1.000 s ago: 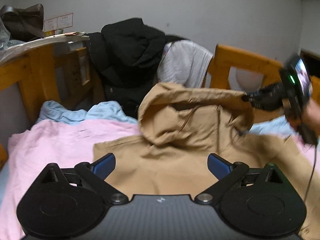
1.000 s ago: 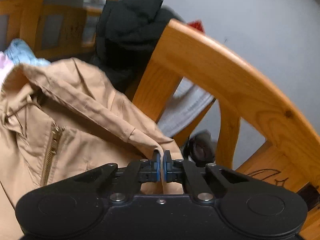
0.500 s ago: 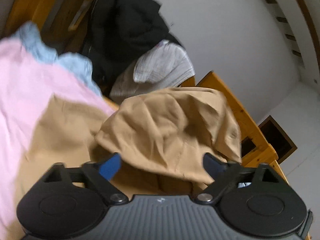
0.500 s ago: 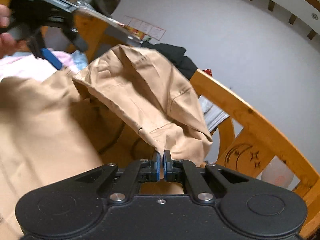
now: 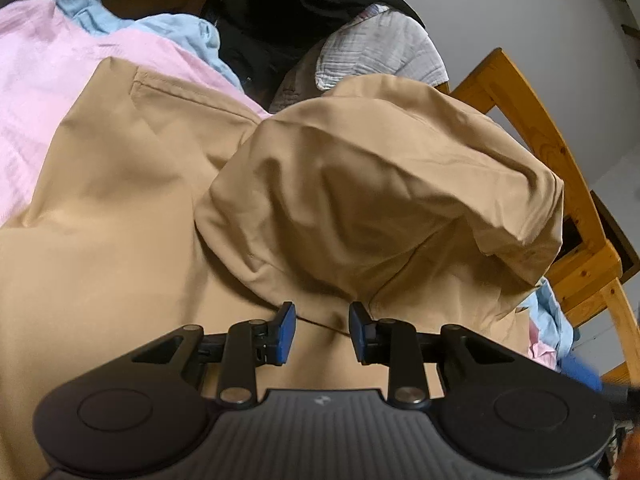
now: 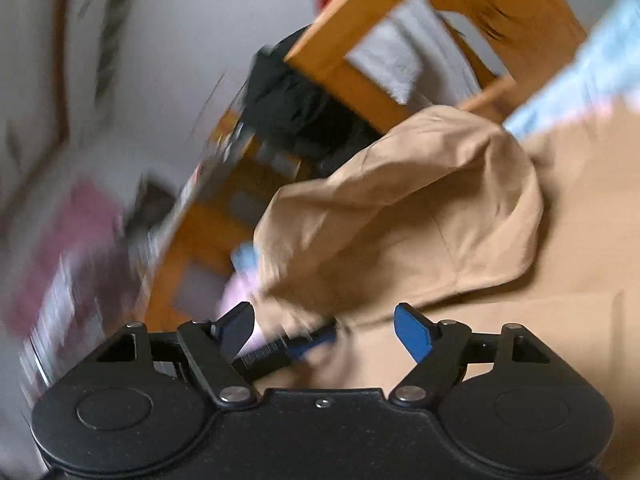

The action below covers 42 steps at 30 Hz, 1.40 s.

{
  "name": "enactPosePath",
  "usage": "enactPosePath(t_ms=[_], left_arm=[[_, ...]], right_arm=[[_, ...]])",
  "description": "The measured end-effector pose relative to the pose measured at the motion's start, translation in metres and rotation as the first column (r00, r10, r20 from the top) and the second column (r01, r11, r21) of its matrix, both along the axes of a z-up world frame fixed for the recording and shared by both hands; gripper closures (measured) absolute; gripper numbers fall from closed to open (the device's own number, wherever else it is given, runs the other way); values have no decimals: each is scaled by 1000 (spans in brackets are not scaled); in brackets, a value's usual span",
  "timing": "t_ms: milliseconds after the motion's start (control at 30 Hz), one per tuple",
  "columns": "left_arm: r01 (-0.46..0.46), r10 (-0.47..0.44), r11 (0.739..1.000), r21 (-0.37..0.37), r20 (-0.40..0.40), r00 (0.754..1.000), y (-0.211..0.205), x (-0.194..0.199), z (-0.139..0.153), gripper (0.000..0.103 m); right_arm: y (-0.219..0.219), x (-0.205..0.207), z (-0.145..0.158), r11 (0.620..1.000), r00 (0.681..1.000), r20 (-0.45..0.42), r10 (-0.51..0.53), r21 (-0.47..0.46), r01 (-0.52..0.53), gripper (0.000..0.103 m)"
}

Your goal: Fold large clothes

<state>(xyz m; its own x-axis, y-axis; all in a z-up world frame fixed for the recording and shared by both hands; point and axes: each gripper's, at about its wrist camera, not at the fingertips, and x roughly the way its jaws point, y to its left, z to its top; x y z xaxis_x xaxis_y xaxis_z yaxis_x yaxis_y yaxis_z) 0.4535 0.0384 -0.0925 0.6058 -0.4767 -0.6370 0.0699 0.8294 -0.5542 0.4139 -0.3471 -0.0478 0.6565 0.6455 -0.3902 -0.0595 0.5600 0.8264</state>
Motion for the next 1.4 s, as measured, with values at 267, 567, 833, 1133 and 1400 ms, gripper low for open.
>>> enactPosePath(t_ms=[267,567,833,1133,1400], left_arm=[[40,-42,998,53,36,998,-7,-23,12,71],[193,-222,973,126,292,930,-38,-76,50,69],[308,-369,915,259,231,900,-92,-31,39,75],[48,-133,952,303,266,955,-94,-8,27,78],[240,-259,964,111,215,942,-36,-103,15,66]], right_arm=[[10,71,2,946,937,-257,-237,161,283,22],[15,95,2,912,843,-392,-369,20,409,95],[8,66,41,956,934,-219,-281,22,293,98],[-1,29,61,988,989,-86,-123,79,129,99],[-30,15,21,980,983,-112,-144,119,158,99]])
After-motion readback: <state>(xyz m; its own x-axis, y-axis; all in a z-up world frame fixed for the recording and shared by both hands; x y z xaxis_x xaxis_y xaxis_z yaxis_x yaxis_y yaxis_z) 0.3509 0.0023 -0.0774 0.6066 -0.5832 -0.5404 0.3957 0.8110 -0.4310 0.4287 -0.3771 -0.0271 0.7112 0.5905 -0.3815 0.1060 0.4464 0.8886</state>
